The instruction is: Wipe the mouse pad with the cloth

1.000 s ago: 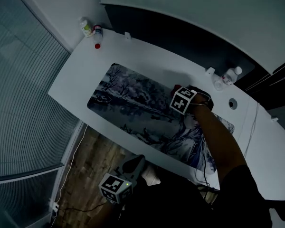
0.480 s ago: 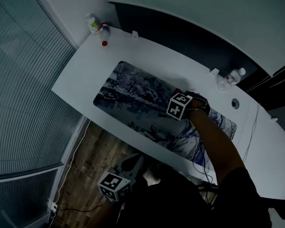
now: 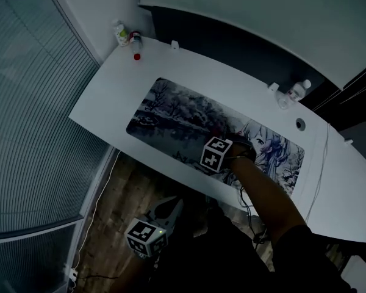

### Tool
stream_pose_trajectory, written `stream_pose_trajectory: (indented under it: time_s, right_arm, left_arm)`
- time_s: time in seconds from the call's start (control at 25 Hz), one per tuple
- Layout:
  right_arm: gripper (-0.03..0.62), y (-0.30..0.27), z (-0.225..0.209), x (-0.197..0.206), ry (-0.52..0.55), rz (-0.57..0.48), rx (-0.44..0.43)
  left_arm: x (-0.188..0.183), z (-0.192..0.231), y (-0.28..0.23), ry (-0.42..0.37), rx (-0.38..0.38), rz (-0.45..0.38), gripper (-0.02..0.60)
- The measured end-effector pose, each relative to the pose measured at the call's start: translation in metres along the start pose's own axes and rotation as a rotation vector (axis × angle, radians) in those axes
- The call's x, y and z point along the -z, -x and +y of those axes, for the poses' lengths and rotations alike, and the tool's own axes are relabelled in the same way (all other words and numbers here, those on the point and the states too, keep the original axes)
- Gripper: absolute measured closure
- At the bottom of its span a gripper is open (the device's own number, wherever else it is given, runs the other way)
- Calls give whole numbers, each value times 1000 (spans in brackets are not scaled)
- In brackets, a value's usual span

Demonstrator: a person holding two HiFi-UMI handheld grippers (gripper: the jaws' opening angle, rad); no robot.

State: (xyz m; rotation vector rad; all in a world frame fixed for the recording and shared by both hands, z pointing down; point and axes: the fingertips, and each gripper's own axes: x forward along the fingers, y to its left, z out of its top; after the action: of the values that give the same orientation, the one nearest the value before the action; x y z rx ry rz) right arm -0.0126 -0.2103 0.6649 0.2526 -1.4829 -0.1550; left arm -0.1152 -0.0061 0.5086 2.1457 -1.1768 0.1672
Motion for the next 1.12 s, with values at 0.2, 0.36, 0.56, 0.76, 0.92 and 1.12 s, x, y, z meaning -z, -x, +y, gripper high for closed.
stream_pose_trajectory:
  time_s: [0.2, 0.36, 0.56, 0.76, 0.92, 1.12]
  right_arm:
    - [485, 13, 47, -17, -45, -31, -9]
    - [485, 22, 78, -28, -77, -50, -19]
    - [485, 29, 106, -40, -101, -59, -21]
    - [485, 32, 117, -43, -152, -68, -27]
    - [485, 33, 115, -41, -195, -83, -42]
    - [485, 47, 115, -53, -234, -135, -41]
  left_arm:
    - [5, 7, 21, -18, 29, 4, 575]
    - [6, 13, 34, -36, 55, 14, 575]
    - [7, 17, 44, -63, 92, 28, 575]
    - [7, 17, 50, -84, 123, 32, 575]
    - [8, 18, 55, -90, 133, 34, 575]
    - [8, 25, 65, -93, 133, 32, 575]
